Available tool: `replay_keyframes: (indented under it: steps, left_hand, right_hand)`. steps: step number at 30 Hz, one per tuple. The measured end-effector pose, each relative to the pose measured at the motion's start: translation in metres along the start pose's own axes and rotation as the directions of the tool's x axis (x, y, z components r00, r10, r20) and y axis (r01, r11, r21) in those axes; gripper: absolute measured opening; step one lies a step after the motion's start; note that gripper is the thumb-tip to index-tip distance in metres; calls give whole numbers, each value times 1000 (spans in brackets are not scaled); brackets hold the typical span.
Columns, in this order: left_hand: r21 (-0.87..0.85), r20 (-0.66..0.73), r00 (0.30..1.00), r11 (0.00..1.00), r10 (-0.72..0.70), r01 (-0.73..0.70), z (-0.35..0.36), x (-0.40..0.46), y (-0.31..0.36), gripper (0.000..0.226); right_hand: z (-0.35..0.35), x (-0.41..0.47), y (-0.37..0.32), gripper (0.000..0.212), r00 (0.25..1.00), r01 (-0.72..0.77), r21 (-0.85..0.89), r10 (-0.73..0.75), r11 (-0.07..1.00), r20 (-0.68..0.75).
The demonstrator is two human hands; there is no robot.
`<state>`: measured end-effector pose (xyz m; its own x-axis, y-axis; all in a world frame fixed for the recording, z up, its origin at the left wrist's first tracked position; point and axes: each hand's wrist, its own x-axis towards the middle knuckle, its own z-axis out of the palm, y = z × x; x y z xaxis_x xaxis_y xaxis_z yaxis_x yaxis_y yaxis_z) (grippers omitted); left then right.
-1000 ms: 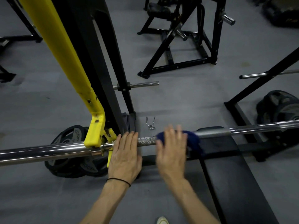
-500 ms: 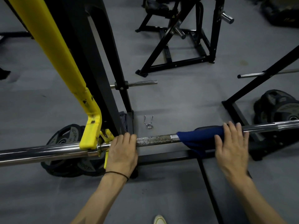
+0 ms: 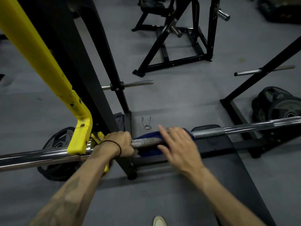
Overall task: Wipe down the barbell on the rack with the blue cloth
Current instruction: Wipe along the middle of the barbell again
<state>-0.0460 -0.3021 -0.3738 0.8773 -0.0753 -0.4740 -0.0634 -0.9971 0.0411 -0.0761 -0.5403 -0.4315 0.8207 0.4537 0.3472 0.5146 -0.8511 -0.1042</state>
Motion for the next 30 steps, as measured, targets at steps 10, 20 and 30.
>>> replay_keyframes:
  steps: [10,20,30]
  left_hand:
    - [118,-598,774,978,208,-171,61,-27,-14,44]
    - [115,-569,814,991,118,-64,54,-26,0,52]
    - [229,-384,922,972,38,56,31,-16,2,24]
  right_hand:
    - [-47,-67,152,78,713,-691,20,685,723,-146]
    - [7,4,-67,72,912,-396,184,409,900,-36]
    - [-24,-19,73,58,979,-182,-38,178,982,-98]
